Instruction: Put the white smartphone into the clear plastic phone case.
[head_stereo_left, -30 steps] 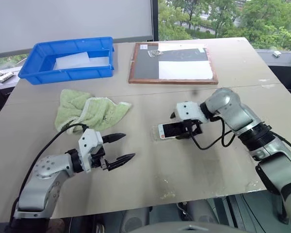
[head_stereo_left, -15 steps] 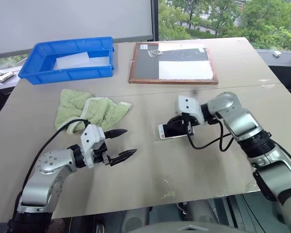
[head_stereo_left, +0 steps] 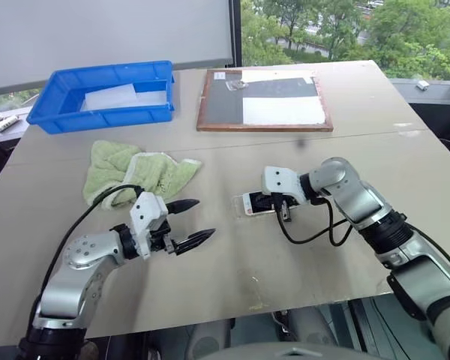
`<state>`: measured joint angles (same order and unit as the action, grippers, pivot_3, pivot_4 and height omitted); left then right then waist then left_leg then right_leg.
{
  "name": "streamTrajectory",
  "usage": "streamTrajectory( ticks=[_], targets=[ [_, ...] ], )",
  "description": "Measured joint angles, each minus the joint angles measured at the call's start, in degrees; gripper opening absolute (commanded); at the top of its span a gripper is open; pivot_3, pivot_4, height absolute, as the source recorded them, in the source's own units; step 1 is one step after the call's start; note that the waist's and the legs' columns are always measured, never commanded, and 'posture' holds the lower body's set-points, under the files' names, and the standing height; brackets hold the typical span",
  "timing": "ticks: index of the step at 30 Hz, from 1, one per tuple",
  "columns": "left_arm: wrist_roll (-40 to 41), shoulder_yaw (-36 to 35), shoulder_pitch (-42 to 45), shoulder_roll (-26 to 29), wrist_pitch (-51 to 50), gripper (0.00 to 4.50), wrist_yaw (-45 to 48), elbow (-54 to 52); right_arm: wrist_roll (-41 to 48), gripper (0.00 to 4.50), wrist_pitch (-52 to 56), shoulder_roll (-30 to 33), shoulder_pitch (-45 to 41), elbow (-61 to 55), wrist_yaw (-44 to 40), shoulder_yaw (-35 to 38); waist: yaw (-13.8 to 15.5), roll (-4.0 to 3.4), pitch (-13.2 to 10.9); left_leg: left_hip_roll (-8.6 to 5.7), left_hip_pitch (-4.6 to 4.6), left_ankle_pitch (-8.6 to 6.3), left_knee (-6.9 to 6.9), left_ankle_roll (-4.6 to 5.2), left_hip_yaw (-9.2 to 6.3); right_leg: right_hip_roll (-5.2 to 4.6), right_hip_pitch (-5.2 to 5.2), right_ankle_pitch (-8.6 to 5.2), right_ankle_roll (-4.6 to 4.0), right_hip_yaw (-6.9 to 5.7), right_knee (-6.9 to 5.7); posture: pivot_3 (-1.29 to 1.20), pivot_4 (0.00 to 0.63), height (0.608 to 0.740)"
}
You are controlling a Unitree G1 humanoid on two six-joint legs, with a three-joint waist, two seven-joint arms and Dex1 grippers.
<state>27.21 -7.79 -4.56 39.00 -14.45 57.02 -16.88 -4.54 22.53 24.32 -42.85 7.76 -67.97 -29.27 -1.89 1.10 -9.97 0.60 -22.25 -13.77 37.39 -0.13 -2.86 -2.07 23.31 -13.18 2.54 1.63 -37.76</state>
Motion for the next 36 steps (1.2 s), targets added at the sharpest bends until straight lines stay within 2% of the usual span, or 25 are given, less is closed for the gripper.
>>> streamTrajectory(
  ticks=[3, 11, 15, 18, 19, 21, 22, 27, 28, 32, 36],
  targets=[
    [0.0, 0.3, 0.3, -0.1, -0.1, 4.21, -0.4, -0.2, -0.2, 0.03, 0.2, -1.3, 0.0, 2.0, -0.1, -0.6, -0.2, 0.0, 0.0, 0.01, 0.41, -0.01, -0.08, 0.0, 0.01, -0.01, -0.39, -0.11, 0.1, 0.01, 0.04, 0.0, 0.15, 0.74],
    [0.0, 1.2, 0.3, -0.4, -0.2, 4.21, -1.1, -0.5, 0.2, 0.03, -0.1, -3.3, -0.4, 6.5, -0.1, -0.6, -0.3, -0.06, 0.8, 0.03, 0.67, -0.01, -0.09, 0.0, -0.03, -0.02, -0.61, -0.17, 0.09, 0.0, 0.06, 0.0, 0.15, 0.74],
    [-0.1, 1.4, 0.3, -0.4, -0.3, 4.21, -1.6, -0.6, 1.2, 0.03, -0.3, -3.4, 1.0, 6.3, 1.2, 1.3, -0.2, -0.02, 0.9, 0.03, 0.66, -0.01, -0.09, -0.01, -0.15, -0.05, -0.61, -0.18, 0.08, -0.02, 0.08, 0.0, 0.15, 0.74],
    [-1.1, 2.0, 0.6, -0.4, -1.6, 4.21, -3.3, -0.6, 4.3, 0.03, 2.0, -2.7, 4.8, 1.4, 2.1, 5.1, 0.1, -0.13, 0.7, 0.01, 0.39, -0.01, -0.08, -0.01, -0.28, -0.06, -0.48, -0.17, 0.08, -0.04, 0.13, 0.0, 0.15, 0.74],
    [-1.4, 2.3, 0.8, -0.5, -2.4, 3.82, -4.2, -0.5, 5.8, 0.0, 3.9, -1.8, 6.5, -1.5, 2.1, 6.3, 0.2, -0.23, 0.6, -0.02, 0.2, -0.01, -0.09, -0.01, -0.35, -0.07, -0.27, -0.17, 0.09, -0.02, 0.14, 0.0, 0.15, 0.74],
    [-1.5, 3.2, 2.3, -1.0, -4.2, 3.36, -5.3, -0.4, 8.5, 0.0, 8.1, -0.2, 8.1, -7.7, 2.7, 9.1, 0.2, -0.36, 0.5, -0.06, -0.34, 0.0, -0.06, -0.01, -0.35, -0.07, 0.25, -0.08, 0.12, 0.02, 0.05, 0.0, 0.15, 0.74],
    [-1.5, 3.7, 2.9, -1.2, -4.7, 2.89, -5.6, -0.3, 9.6, 0.0, 9.9, 0.3, 8.3, -10.5, 3.3, 10.4, 0.2, -0.37, 0.4, -0.08, -0.6, 0.01, -0.03, -0.02, -0.39, -0.07, 0.48, 0.13, 0.13, 0.01, 0.0, 0.0, 0.15, 0.74],
    [-1.8, 6.1, 4.7, -1.9, -6.3, 0.26, -6.0, -0.2, 13.6, 0.0, 17.8, 3.9, 9.5, -24.1, 8.0, 16.8, -0.1, -0.37, 0.4, -0.07, -0.62, 0.0, -0.29, -0.02, -0.44, -0.05, 0.5, 0.1, 0.06, -0.12, 0.14, 0.0, 0.15, 0.74],
    [-2.2, 6.4, 4.8, -2.1, -6.4, 0.06, -6.0, -0.1, 13.6, 0.0, 18.7, 4.8, 10.2, -25.5, 8.8, 17.3, -0.1, -0.37, 0.4, -0.07, -0.63, 0.0, -0.31, -0.02, -0.39, -0.05, 0.49, 0.09, 0.05, -0.14, 0.16, 0.0, 0.15, 0.74],
    [-3.8, 8.7, 6.6, -2.3, -8.2, 0.06, -6.7, 0.7, 11.3, 0.0, 20.6, 11.2, 13.8, -28.9, 13.6, 18.1, 0.2, -0.33, 0.2, -0.09, -0.66, -0.01, -0.27, -0.02, -0.2, -0.06, 0.47, -0.04, 0.14, -0.15, 0.24, 0.0, 0.15, 0.74],
    [-5.8, 10.5, 8.1, -2.8, -9.1, 0.06, -7.8, 2.5, 9.4, 0.0, 22.0, 13.3, 15.9, -29.2, 18.0, 19.0, 0.0, -0.28, 0.1, -0.07, -0.62, 0.0, -0.19, -0.02, -0.15, -0.05, 0.46, -0.16, 0.08, -0.11, 0.19, 0.0, 0.15, 0.74]
  ],
)
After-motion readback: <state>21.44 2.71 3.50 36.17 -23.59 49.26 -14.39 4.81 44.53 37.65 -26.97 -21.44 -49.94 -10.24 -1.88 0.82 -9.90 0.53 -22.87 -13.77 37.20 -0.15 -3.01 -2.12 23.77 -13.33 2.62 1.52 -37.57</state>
